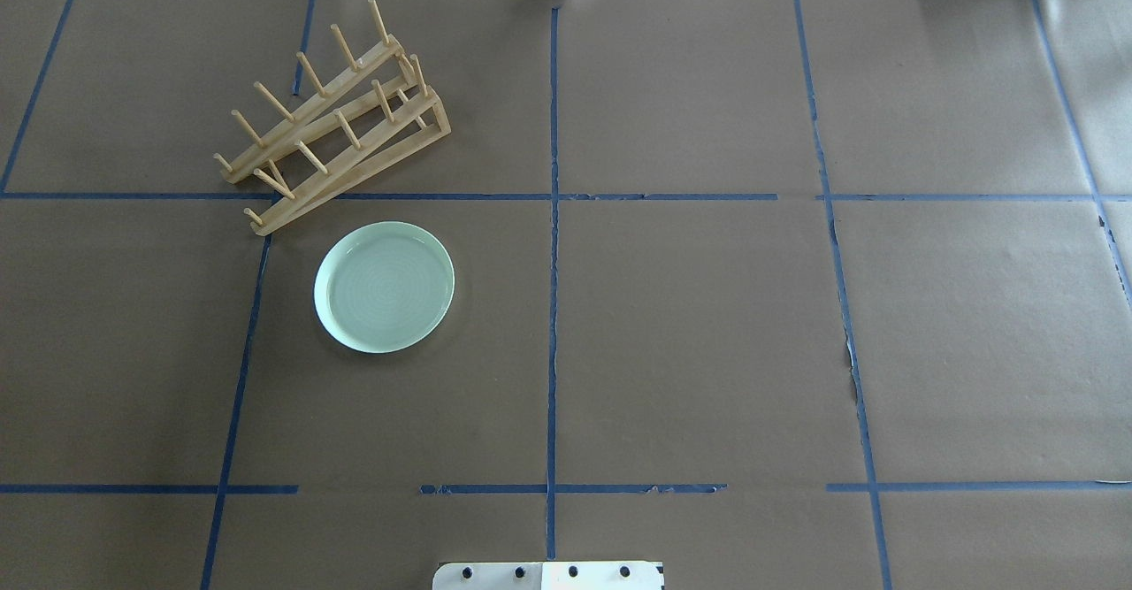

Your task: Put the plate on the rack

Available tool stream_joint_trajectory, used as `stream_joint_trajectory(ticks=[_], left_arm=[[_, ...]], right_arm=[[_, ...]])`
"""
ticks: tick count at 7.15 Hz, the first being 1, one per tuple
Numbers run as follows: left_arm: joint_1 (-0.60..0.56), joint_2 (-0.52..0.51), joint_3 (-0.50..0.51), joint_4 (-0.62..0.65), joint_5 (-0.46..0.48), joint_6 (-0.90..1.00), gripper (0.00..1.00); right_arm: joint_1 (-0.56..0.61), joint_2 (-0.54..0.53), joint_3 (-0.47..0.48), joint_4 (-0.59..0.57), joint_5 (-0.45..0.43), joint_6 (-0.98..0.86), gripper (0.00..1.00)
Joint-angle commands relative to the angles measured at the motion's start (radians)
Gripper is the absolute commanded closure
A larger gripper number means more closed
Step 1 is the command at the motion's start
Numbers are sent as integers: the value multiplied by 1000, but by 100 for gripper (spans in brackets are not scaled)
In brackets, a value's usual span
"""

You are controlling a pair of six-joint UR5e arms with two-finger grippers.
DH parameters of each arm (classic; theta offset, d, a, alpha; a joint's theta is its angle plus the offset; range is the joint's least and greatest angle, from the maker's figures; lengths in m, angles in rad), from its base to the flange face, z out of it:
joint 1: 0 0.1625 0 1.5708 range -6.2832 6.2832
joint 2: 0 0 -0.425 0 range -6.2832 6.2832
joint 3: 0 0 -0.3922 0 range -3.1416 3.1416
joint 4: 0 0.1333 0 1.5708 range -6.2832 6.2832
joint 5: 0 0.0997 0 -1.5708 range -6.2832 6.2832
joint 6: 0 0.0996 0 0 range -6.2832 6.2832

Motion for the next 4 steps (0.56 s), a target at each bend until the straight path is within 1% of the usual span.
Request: stream_joint_trajectory(ticks=[1, 2, 3, 4], left_arm=[[4, -13, 6, -5, 0, 13, 0], [4, -11, -4, -14, -12, -8, 0], [4, -8, 2, -23, 4, 1, 0], [3, 16, -6, -31, -9, 2, 0]], right_arm=[[0, 1, 0, 0, 0, 0, 0], [0, -1, 0, 0, 0, 0, 0], [0, -1, 0, 0, 0, 0, 0], [0, -1, 0, 0, 0, 0, 0]])
